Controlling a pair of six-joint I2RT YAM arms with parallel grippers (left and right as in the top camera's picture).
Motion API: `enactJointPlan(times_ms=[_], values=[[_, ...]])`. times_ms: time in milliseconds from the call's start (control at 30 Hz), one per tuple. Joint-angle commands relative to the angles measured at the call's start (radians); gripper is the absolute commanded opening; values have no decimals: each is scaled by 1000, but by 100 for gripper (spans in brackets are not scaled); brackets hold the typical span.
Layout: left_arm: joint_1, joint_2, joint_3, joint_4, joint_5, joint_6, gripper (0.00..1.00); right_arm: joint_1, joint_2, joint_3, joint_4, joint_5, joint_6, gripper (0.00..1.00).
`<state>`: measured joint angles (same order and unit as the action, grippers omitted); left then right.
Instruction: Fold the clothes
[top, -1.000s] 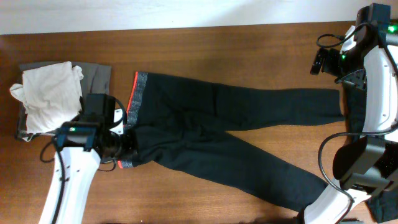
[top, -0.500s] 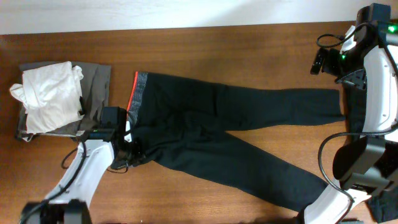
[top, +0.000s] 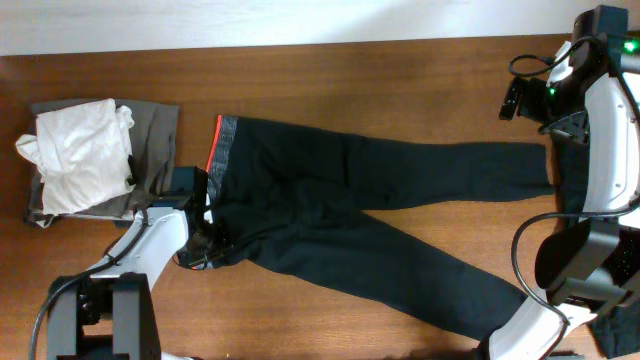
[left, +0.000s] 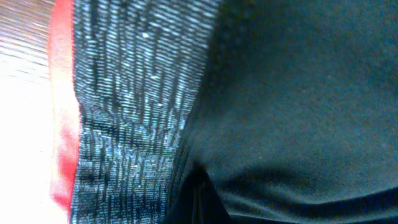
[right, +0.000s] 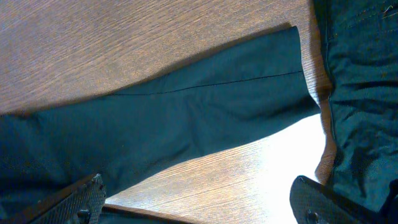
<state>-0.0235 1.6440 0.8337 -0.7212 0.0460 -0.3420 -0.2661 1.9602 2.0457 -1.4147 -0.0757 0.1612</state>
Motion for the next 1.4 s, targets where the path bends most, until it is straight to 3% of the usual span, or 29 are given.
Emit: enactJointPlan(times_ms=[0, 67, 400, 633, 867, 1067, 1233, 1367], values=[[50, 71, -43, -4, -249, -13, 0, -3, 0, 10, -3, 5, 8, 99], [71, 71, -43, -21, -306, -13, 1, -3, 0, 10, -3, 5, 8, 99], [123, 71, -30, -16, -270, -13, 0, -3, 0, 10, -3, 5, 8, 99], [122, 27, 133, -127, -242, -13, 1, -3, 0, 10, -3, 5, 8, 99], [72, -99, 393, -253, -127, -12, 16, -3, 0, 10, -3, 5, 8, 99], [5, -170, 539, -312, -120, 45, 43, -3, 0, 10, -3, 5, 8, 99], [5, -169, 559, -304, -46, 57, 47, -3, 0, 10, -3, 5, 8, 99], [-5, -140, 559, -258, 32, 149, 45, -4, 1, 10, 81, 3, 8, 99]])
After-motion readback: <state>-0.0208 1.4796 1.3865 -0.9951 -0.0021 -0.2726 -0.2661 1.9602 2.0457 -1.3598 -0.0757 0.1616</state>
